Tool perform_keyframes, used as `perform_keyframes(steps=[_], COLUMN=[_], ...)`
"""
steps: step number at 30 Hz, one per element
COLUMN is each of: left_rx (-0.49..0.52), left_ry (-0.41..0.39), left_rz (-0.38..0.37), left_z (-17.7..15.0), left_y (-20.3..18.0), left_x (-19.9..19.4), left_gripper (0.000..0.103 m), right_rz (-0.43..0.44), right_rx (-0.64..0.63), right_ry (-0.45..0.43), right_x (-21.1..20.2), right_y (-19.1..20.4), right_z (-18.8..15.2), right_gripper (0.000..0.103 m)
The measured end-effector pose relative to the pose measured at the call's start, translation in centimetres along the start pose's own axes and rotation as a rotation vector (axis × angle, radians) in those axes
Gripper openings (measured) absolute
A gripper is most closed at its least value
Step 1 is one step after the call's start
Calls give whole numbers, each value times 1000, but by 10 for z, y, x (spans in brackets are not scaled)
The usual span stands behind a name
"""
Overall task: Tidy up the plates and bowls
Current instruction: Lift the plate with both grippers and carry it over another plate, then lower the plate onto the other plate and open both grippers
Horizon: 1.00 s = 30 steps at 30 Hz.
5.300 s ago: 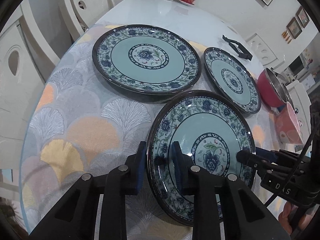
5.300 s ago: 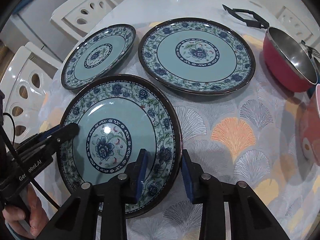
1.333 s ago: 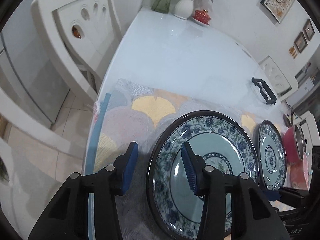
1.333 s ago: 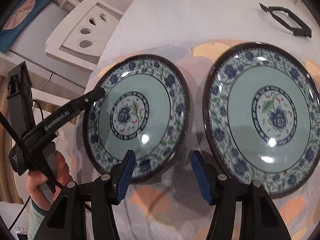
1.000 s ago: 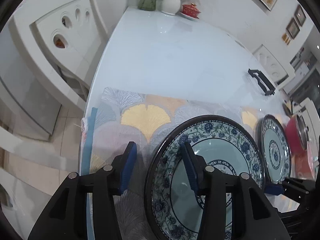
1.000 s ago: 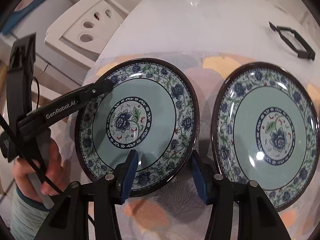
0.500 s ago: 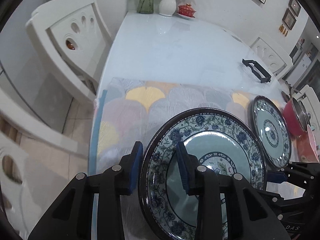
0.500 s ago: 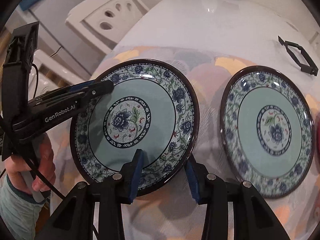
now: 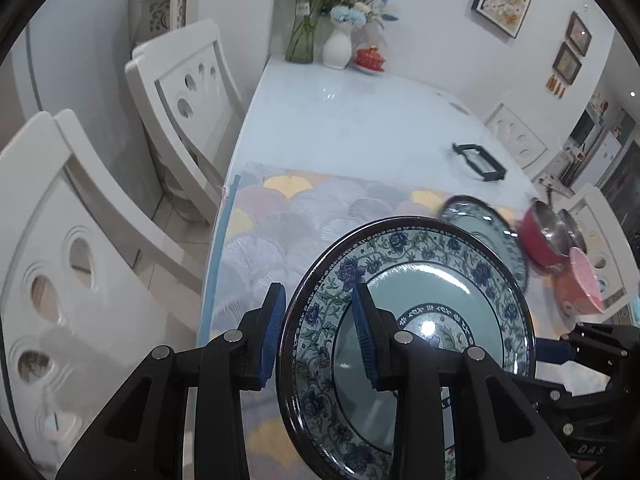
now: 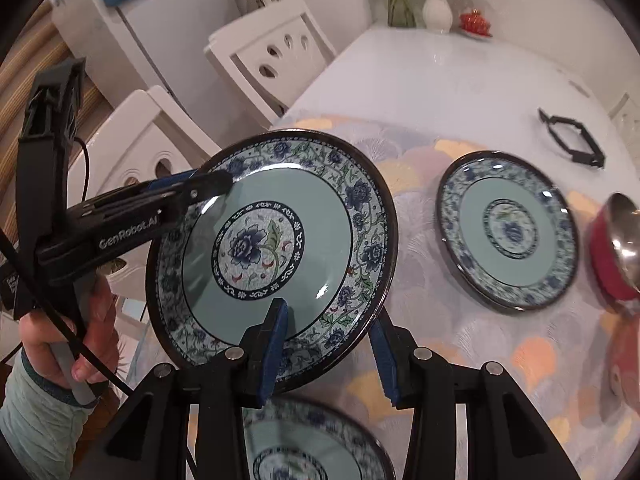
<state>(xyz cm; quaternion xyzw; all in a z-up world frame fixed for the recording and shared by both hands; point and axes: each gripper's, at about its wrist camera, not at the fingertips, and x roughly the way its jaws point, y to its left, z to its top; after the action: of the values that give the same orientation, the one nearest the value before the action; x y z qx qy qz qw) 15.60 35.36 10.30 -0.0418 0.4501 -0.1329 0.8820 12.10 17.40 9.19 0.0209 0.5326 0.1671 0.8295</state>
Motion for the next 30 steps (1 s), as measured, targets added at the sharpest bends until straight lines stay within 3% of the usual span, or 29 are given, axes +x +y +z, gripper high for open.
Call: perform_keyframes(steps=[8,13,19,26,30], left_rx=[18,6,-13,-73,-122], left_ry=[-44,-34,9,44,50], left_rz=[-50,-66,-74,-42,-20], left_z=[-32,-62,-99,-141,-161], left_y=[-35,-54,-65,-62,-56], left_x=[-50,-65,-71,-81,-88], left_gripper=[31,31,31,31,31], right_rz=[-35,-39,-30,-18,30], right_rx=[-9,17,48,-10,-15], right_ry=[-87,-89,-45,56,108], right_x=[-61,-78,-79,-65,-56], right_y=[7,2,-6,6,14], right_z=[-38,-63,-89,-117,-133], right_gripper=[41,41,42,43,43])
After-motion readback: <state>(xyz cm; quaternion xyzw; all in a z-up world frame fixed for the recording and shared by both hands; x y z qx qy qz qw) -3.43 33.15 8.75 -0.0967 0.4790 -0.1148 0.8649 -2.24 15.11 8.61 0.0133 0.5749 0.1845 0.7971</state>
